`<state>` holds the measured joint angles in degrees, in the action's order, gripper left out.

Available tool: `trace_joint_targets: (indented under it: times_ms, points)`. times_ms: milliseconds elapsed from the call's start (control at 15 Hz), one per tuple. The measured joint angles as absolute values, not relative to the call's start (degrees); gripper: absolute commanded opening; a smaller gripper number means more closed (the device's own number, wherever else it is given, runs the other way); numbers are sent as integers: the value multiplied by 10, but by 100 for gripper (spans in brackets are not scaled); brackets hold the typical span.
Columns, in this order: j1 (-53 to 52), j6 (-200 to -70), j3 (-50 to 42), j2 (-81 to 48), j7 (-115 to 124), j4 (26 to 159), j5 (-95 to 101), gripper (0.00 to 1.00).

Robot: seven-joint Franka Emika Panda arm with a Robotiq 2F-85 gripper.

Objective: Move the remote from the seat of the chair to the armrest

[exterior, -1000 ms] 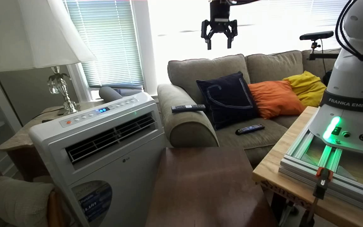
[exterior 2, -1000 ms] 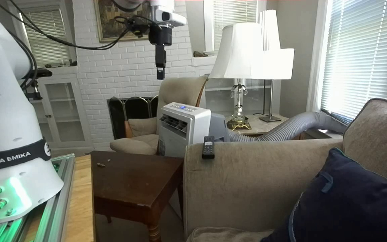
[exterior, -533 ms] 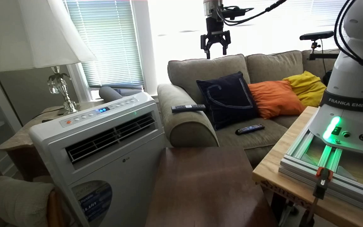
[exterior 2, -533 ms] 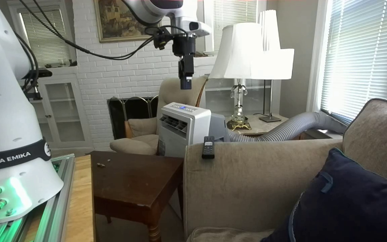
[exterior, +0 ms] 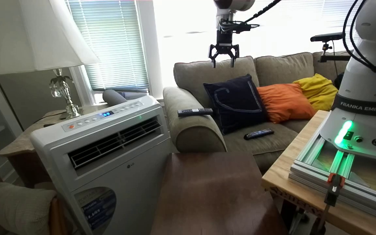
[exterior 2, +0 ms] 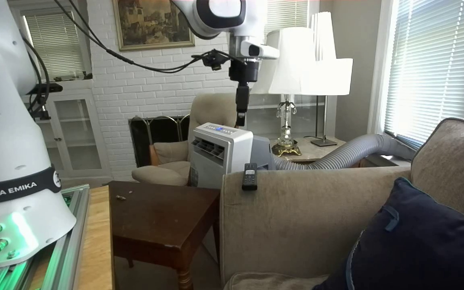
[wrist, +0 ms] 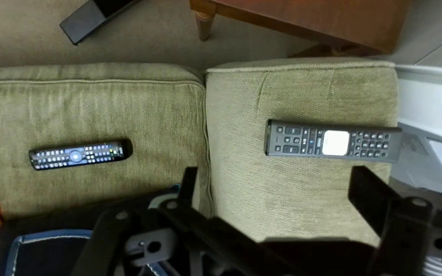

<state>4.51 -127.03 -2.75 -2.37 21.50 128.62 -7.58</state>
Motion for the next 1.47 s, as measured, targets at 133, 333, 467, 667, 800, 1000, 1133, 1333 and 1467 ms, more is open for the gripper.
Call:
trace_joint_targets:
  times_ms: [133,333,467,667,800,1000,1133,1333,1467]
  points:
    - [53,-1308,-47,-54,227,1282,-96,100]
    - [71,-1364,-74,-95,237,1278,-126,100]
    - [84,-1357,-88,-126,245,1270,-146,100]
    - [100,-1281,-88,-151,191,1255,-181,100]
    - [100,-1267,-85,-147,186,1251,-183,100]
    - [100,-1264,-83,-146,186,1250,-183,100]
    - [96,-1304,-83,-153,222,1250,-195,100]
    - [93,-1375,-82,-208,272,1226,-234,100]
    - [95,-1419,-86,-271,303,1191,-251,100]
